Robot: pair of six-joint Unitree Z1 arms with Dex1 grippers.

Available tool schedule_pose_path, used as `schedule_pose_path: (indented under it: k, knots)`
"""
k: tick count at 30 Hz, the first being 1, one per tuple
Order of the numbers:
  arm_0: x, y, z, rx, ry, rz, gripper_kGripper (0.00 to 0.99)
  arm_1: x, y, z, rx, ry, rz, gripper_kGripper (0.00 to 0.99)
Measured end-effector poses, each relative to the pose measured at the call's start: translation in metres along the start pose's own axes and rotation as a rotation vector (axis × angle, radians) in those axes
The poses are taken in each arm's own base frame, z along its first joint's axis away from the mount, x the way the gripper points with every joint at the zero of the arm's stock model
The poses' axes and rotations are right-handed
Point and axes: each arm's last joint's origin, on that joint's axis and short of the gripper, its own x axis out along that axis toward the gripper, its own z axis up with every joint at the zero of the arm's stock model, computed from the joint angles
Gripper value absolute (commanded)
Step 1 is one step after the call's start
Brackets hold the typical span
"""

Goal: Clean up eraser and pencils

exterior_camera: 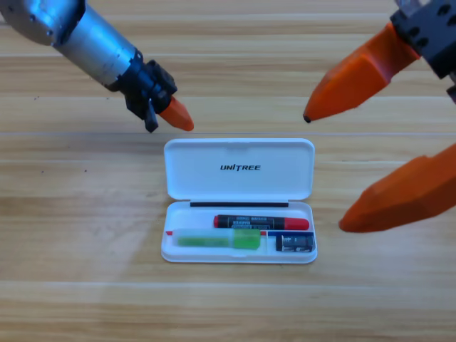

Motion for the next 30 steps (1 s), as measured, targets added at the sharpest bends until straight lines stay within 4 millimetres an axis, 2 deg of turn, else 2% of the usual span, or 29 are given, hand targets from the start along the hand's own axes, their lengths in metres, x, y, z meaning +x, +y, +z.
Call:
schedule_pose_path:
  k: [6, 13, 23, 30]
  knots:
    - [0.009, -0.009, -0.015, -0.023, 0.012, -0.051, 0.0, -0.001, 0.001, -0.001, 0.0, -0.006, -0.003, 0.946]
    - [0.019, -0.01, -0.022, -0.04, 0.027, -0.079, 0.0, -0.012, 0.008, 0.0, -0.016, -0.028, -0.016, 0.946]
    - [0.02, -0.016, -0.023, -0.061, 0.027, -0.139, 0.0, -0.012, 0.009, -0.003, -0.009, -0.023, -0.013, 0.946]
    - [0.012, -0.031, -0.016, -0.069, 0.058, -0.184, 0.0, -0.012, 0.009, -0.003, -0.001, -0.023, -0.013, 0.946]
